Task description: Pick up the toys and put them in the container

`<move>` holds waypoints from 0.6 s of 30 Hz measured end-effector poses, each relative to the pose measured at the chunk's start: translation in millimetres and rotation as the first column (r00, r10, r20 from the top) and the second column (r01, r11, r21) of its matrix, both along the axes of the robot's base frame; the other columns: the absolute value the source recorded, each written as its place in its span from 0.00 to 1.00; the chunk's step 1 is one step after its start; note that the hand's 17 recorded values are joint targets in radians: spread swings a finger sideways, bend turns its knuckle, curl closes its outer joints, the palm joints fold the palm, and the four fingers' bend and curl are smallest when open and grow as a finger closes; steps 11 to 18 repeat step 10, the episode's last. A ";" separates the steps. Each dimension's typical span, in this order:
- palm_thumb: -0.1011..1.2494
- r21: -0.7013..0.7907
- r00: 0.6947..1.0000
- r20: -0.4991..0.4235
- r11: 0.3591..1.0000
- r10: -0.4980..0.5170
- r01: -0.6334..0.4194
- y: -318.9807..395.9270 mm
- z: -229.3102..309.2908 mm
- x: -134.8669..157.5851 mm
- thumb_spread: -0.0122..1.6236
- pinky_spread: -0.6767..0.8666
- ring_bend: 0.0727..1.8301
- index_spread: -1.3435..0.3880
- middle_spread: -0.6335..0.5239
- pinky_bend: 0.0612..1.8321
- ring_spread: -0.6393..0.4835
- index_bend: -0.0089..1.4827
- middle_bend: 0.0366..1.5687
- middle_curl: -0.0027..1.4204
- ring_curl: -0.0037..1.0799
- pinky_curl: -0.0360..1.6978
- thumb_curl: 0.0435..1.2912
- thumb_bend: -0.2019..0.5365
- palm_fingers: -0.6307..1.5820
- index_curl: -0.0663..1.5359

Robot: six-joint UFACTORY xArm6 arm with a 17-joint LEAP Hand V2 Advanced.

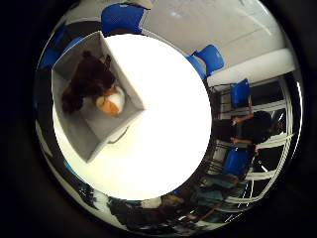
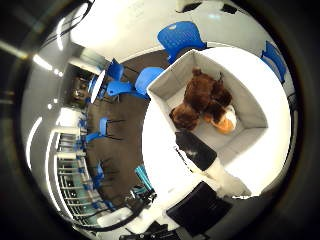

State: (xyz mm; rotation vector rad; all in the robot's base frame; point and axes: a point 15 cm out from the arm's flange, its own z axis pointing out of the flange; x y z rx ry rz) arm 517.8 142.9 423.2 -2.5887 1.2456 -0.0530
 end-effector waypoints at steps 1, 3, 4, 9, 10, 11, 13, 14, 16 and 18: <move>0.57 0.025 1.000 -0.010 1.000 -0.004 0.004 0.6 3.6 -3.9 0.74 0.77 0.16 0.49 0.54 0.29 0.71 0.12 0.10 0.24 0.27 0.28 0.26 0.25 0.35 0.24; 0.57 0.087 0.999 -0.035 0.996 -0.027 0.030 -5.1 12.0 -10.7 0.75 0.77 0.16 0.49 0.54 0.28 0.71 0.12 0.10 0.24 0.27 0.27 0.25 0.25 0.35 0.24; 0.57 0.118 0.998 -0.048 0.992 -0.050 0.055 -13.9 16.7 -12.9 0.75 0.77 0.15 0.49 0.54 0.28 0.71 0.12 0.10 0.24 0.27 0.26 0.25 0.25 0.36 0.23; 0.57 0.150 0.991 -0.069 0.981 -0.112 0.121 -58.2 35.6 -27.6 0.75 0.76 0.14 0.49 0.55 0.27 0.72 0.12 0.10 0.23 0.25 0.24 0.25 0.25 0.36 0.23; 0.57 0.150 0.992 -0.066 0.981 -0.112 0.121 -61.0 39.2 -30.3 0.75 0.76 0.14 0.49 0.55 0.27 0.72 0.12 0.10 0.23 0.25 0.24 0.25 0.25 0.36 0.23; 0.57 0.150 0.992 -0.066 0.981 -0.112 0.121 -61.0 39.2 -30.3 0.75 0.76 0.14 0.49 0.55 0.27 0.72 0.12 0.10 0.23 0.25 0.24 0.25 0.25 0.36 0.23; 0.57 0.150 0.992 -0.066 0.981 -0.112 0.121 -61.0 39.2 -30.3 0.75 0.76 0.14 0.49 0.55 0.27 0.72 0.12 0.10 0.23 0.25 0.24 0.25 0.25 0.36 0.23; 0.57 0.150 0.992 -0.066 0.981 -0.112 0.121 -61.0 39.2 -30.3 0.75 0.76 0.14 0.49 0.55 0.27 0.72 0.12 0.10 0.23 0.25 0.24 0.25 0.25 0.36 0.23; 0.57 0.150 0.992 -0.066 0.981 -0.112 0.121 -61.0 39.2 -30.3 0.75 0.76 0.14 0.49 0.55 0.27 0.72 0.12 0.10 0.23 0.25 0.24 0.25 0.25 0.36 0.23; 0.57 0.150 0.992 -0.066 0.981 -0.112 0.121 -61.0 39.2 -30.3 0.75 0.76 0.14 0.49 0.55 0.27 0.72 0.12 0.10 0.23 0.25 0.24 0.25 0.25 0.36 0.23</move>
